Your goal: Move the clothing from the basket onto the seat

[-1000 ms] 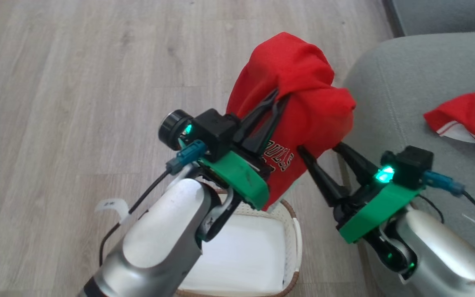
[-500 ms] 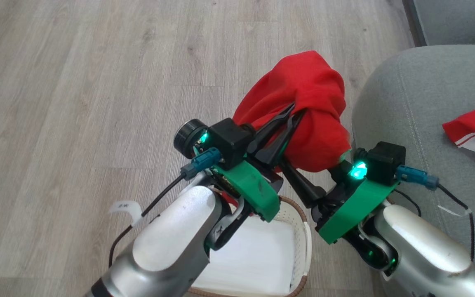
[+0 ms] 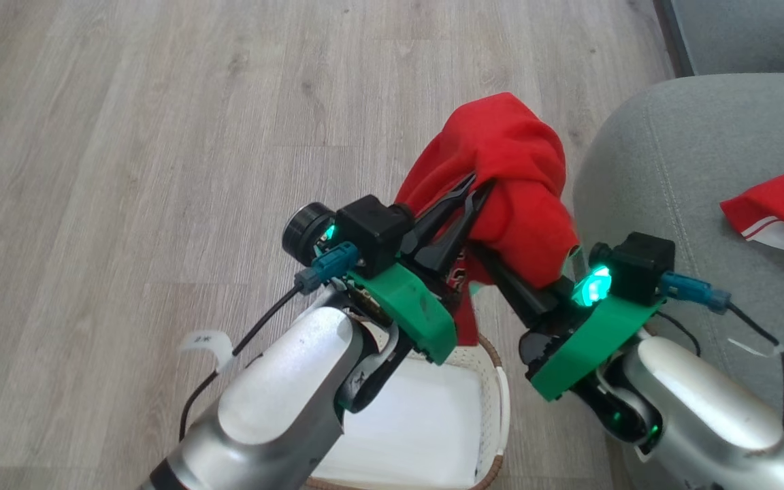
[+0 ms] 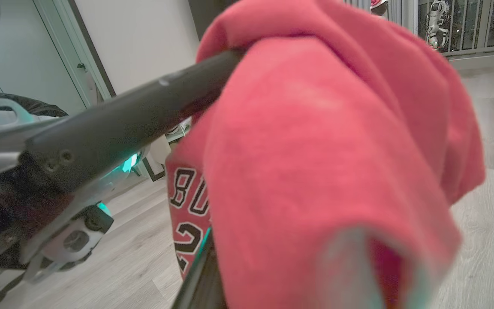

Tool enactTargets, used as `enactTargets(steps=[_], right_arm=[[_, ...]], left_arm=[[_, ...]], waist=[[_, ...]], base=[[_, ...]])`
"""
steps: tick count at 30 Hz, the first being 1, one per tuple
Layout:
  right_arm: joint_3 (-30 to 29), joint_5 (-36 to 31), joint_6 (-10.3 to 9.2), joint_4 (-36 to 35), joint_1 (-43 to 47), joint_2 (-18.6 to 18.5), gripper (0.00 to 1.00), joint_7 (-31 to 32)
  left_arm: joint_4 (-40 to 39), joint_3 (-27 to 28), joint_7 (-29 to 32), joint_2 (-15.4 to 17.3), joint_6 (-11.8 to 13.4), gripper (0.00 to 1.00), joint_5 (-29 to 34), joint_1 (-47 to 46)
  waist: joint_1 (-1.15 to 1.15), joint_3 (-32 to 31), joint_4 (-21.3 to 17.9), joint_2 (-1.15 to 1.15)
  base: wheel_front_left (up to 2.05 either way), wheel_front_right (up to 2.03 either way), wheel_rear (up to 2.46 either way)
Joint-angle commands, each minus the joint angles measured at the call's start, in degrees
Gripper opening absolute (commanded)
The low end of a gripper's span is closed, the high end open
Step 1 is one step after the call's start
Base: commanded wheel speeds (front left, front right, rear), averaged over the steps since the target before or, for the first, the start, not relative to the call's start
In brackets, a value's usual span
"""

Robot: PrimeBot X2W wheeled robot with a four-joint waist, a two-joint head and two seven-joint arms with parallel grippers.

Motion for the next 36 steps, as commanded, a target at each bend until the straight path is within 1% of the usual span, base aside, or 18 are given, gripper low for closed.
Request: enactTargets(steps=[1,8,12,13,14,15,16,25,32,36], right_arm=[[-1.1,-0.7,-0.01,-2.3,0.2,-0.8,0.00,-0.3],[-4.5,-1.8,-0.01,-4.0,2.8,-2.1,0.00,-0.3],[-6.7,-2.7,-0.01,-5.4,4.7,-3.0,0.00,-0.3],[-7.3,-2.9,-0.01,-5.7,5.0,-3.2,0.00,-0.3],[-7.8,-3.1,-0.01,-5.9,5.4,-3.4,0.00,-0.3],[-8.4,-3.2,-0.01,-6.1,5.7,-3.5,0.00,-0.3],[-9.0,-3.4,-0.01,-6.3,6.0,-3.7,0.00,-0.3],[-15.5,-4.6,-0.01,-7.8,8.7,-5.2,0.00,-0.3],[-18.6,-5.3,-0.01,-9.5,9.5,-6.7,0.00,-0.3],[-20.6,-4.5,-0.01,-10.4,10.0,-6.8,0.00,-0.3]], left_arm=[[-1.4,1.9,-0.6,0.6,0.5,0.00,-0.4,-2.7],[-0.8,1.9,-0.9,1.1,0.8,0.00,-0.8,-2.1],[-0.2,1.4,-0.4,1.2,0.8,0.00,-1.0,-1.6],[-0.2,1.0,-0.2,1.3,0.6,0.27,-1.0,-1.5],[-0.3,0.8,-0.2,1.2,0.5,0.46,-1.1,-1.4],[-0.3,0.6,-0.2,1.2,0.4,0.95,-1.1,-1.4],[-0.4,0.3,-0.1,1.2,0.4,1.00,-1.0,-1.3],[-0.7,-0.7,-0.9,1.2,0.9,1.00,-0.9,-1.0],[1.1,-1.6,-2.1,0.9,1.2,1.00,-0.5,-1.2],[2.5,-1.5,-2.8,1.0,1.8,1.00,-0.3,-1.6]], waist=[[0.00,0.0,-0.1,0.00],[0.00,-0.1,-0.6,0.00],[0.00,-0.1,-1.6,0.00],[0.00,-0.1,-1.8,0.00],[0.00,-0.2,-2.2,0.00],[0.00,-0.2,-2.5,0.00],[0.00,-0.2,-2.9,0.00],[0.00,0.3,-7.1,0.00],[0.00,1.0,-11.7,0.00],[0.00,1.3,-14.5,0.00]], base=[[0.00,0.00,0.00],[0.00,0.00,0.00],[0.00,0.00,0.00],[0.00,0.00,0.00],[0.00,0.00,0.00],[0.00,0.00,0.00],[0.00,0.00,0.00],[0.00,0.00,0.00],[0.00,0.00,0.00],[0.00,0.00,0.00]])
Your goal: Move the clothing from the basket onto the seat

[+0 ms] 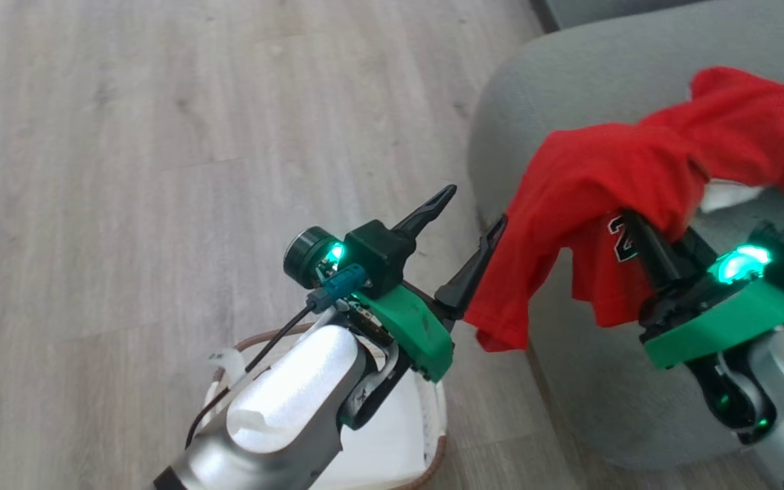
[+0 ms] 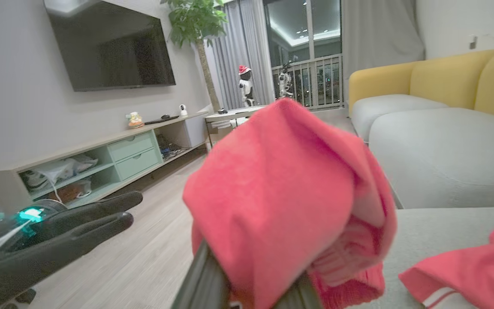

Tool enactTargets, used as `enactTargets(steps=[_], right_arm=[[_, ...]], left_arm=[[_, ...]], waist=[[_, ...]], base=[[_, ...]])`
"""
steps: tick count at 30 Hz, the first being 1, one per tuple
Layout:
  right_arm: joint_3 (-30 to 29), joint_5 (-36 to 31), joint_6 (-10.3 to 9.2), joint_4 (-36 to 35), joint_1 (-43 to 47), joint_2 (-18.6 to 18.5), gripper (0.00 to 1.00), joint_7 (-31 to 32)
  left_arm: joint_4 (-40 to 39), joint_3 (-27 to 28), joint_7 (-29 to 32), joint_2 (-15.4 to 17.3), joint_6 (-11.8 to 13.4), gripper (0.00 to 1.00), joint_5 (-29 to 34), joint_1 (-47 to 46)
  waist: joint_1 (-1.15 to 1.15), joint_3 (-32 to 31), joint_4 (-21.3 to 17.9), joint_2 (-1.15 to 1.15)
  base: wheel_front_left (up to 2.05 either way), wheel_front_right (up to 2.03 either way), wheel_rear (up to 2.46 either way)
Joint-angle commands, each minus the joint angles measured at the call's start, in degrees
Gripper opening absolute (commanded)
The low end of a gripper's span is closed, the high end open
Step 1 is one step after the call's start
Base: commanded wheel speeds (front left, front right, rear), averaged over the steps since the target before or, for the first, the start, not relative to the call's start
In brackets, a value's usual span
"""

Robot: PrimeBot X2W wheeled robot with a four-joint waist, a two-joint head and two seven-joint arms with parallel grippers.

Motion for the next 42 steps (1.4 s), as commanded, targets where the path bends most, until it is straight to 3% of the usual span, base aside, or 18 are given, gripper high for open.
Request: enactTargets(steps=[1,12,22,31,42], right_arm=[[-0.4,0.1,-0.01,-2.4,0.2,-1.3,0.00,-0.3],[-3.9,-0.8,-0.01,-4.9,1.2,-2.3,0.00,-0.3],[-5.8,-0.8,-0.01,-5.7,2.6,-2.0,0.00,-0.3],[-7.2,-0.5,-0.01,-5.9,3.1,-2.0,0.00,-0.3],[-9.2,0.2,-0.01,-5.4,-0.1,-3.4,0.00,-0.3]], left_arm=[[-1.4,2.0,-0.7,0.4,0.4,1.00,0.3,-2.1],[1.3,2.3,-2.7,0.1,0.8,1.00,-0.3,-3.2],[3.0,2.0,-3.7,-0.1,1.0,1.00,-0.7,-3.8],[4.3,1.0,-4.2,-0.3,0.8,1.00,-1.2,-4.4],[4.8,-0.2,-4.5,-0.5,1.0,1.00,-1.4,-5.9]], waist=[[0.00,0.3,-2.0,0.00],[0.00,1.1,-9.9,0.00],[0.00,1.6,-14.4,0.00],[0.00,2.4,-16.1,0.00],[0.00,4.0,-15.2,0.00]], base=[[0.00,0.00,0.00],[0.00,0.00,0.00],[0.00,0.00,0.00],[0.00,0.00,0.00],[0.00,0.00,0.00]])
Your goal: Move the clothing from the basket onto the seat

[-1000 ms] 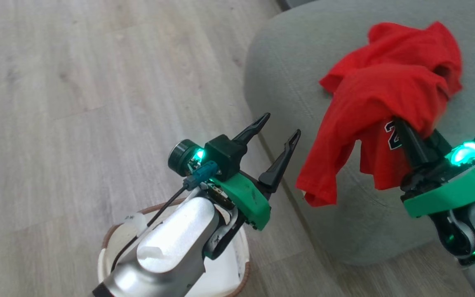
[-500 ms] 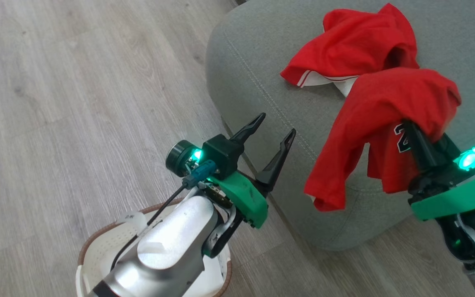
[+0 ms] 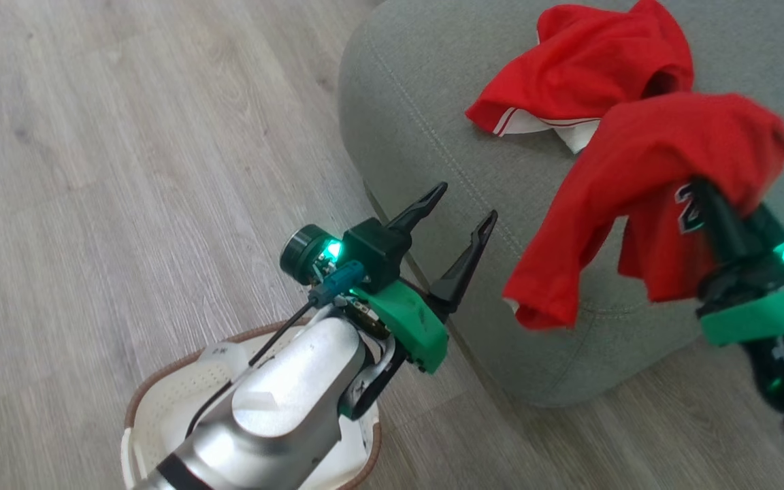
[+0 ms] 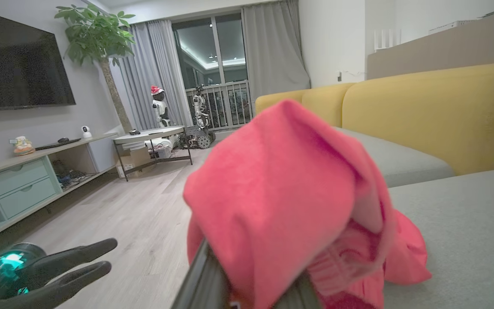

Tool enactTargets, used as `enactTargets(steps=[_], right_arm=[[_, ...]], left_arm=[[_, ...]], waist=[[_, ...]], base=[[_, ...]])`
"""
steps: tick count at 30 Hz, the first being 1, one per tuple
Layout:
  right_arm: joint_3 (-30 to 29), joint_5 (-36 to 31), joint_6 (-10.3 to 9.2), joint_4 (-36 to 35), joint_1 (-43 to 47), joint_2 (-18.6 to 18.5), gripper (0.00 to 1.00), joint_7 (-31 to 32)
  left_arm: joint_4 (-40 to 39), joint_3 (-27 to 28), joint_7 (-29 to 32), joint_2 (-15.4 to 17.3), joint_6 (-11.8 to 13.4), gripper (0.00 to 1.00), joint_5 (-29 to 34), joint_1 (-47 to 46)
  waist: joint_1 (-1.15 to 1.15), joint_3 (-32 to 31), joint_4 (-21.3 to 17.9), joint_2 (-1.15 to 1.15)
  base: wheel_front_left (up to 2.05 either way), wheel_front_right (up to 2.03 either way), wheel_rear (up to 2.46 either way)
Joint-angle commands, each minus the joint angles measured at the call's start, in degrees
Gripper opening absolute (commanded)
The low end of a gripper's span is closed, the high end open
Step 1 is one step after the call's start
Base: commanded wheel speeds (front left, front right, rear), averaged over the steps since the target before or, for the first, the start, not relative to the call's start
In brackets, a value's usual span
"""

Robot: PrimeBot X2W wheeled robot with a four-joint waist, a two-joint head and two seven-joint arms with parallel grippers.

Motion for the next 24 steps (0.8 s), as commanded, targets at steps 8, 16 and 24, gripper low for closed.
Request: enactTargets(steps=[8,16,24], right_arm=[[-2.6,5.0,-0.01,2.6,-10.6,-5.3,0.00,-0.3],[-1.9,11.6,-0.01,11.2,-20.2,-9.7,0.00,-0.3],[0.2,18.0,-0.01,18.5,-31.6,-15.9,0.00,-0.3]], left_arm=[[-1.6,0.1,0.4,-0.2,1.2,1.00,0.3,-6.2],[-1.7,-2.3,1.8,-0.2,2.3,1.00,0.6,-9.8],[-2.2,-7.3,2.7,-0.2,4.8,1.00,-1.0,-14.7]], waist=[[0.00,4.4,1.5,0.00],[0.00,9.9,3.0,0.00],[0.00,17.3,5.4,0.00]], base=[[0.00,0.00,0.00],[0.00,0.00,0.00],[0.00,0.00,0.00]])
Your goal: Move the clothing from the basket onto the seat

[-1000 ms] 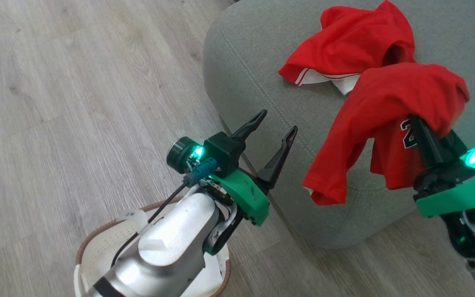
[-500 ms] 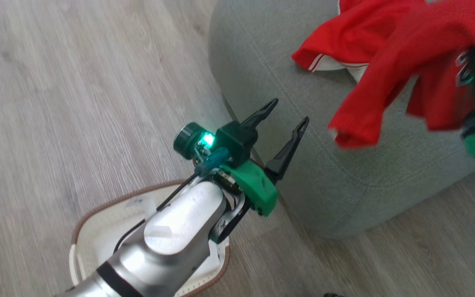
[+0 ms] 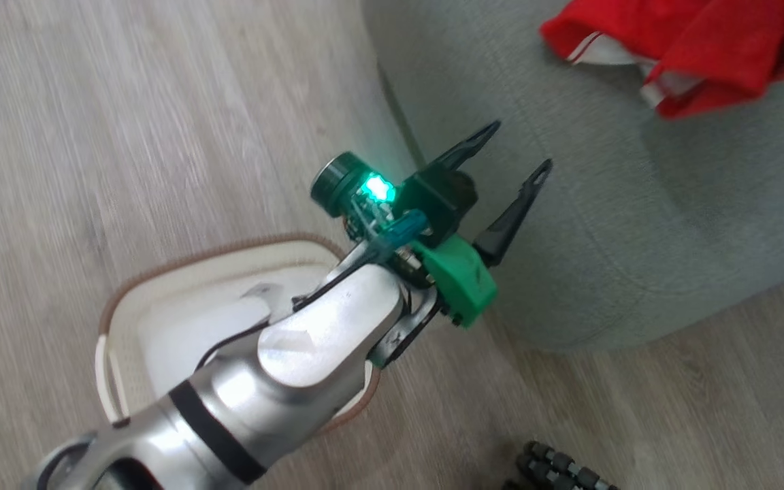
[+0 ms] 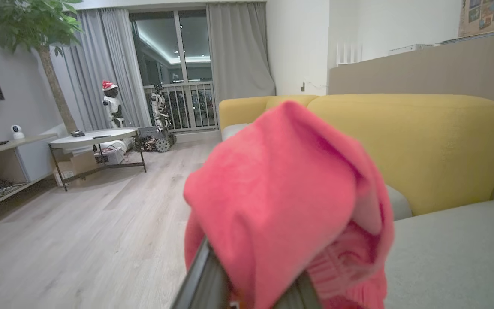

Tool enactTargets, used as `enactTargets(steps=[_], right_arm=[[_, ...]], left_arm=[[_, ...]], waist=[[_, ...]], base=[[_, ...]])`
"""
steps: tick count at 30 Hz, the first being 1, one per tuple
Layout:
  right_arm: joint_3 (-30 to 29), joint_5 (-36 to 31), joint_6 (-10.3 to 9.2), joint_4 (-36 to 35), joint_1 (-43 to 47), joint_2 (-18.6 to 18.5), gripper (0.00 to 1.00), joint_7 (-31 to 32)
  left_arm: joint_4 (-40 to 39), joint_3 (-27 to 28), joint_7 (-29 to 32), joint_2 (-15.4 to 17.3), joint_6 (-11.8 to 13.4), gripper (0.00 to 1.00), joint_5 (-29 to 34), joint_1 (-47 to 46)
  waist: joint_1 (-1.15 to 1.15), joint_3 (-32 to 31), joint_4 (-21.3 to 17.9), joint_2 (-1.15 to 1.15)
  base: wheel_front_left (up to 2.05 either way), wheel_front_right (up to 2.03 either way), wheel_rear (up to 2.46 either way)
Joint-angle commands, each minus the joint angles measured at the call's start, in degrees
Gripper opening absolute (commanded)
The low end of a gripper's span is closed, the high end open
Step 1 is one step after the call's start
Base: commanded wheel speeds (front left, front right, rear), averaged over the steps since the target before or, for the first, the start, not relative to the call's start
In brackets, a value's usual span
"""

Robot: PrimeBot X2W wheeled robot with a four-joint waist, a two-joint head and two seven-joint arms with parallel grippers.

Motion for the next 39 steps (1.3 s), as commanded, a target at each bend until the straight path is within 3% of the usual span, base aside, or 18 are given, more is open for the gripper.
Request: enactTargets(steps=[1,6,13,23,34,39], right_arm=[[0.3,0.6,-0.01,0.0,-2.3,-4.1,0.00,-0.3],[-0.9,1.0,-0.01,5.0,-7.0,-8.6,0.00,-0.3],[-1.5,-1.6,-0.01,12.8,-8.3,-11.6,0.00,-0.3],[10.7,0.7,-0.01,26.7,-9.6,-13.7,0.00,0.0],[24.4,9.3,-0.01,33.1,-12.3,-15.5,0.00,15.5],[27.7,11.6,-0.01,33.7,-13.6,-16.0,0.00,18.2]], left_arm=[[-2.0,0.3,-0.2,-0.2,0.9,1.00,-0.7,-3.5],[-2.1,-2.8,-0.6,-0.2,3.2,1.00,-2.5,-6.8],[-2.0,-6.8,-1.7,-0.2,6.3,1.00,-5.1,-10.0],[-2.0,-10.2,-3.5,-0.2,9.4,1.00,-8.7,-13.2],[-1.9,-11.3,-4.6,-0.2,11.2,1.00,-11.4,-13.6],[-1.7,-11.3,-4.8,-0.2,11.6,1.00,-12.0,-13.3]], waist=[[-0.01,3.4,1.8,0.00],[-0.01,7.8,3.8,0.00],[-0.01,12.0,6.6,0.00],[-0.01,13.4,9.1,0.00],[-0.01,12.1,10.5,0.00],[-0.01,10.7,10.4,0.00]], base=[[0.00,0.00,0.00],[0.00,0.00,0.00],[0.00,0.00,0.00],[0.00,0.00,0.00],[0.00,0.00,0.00],[0.00,0.00,0.00]])
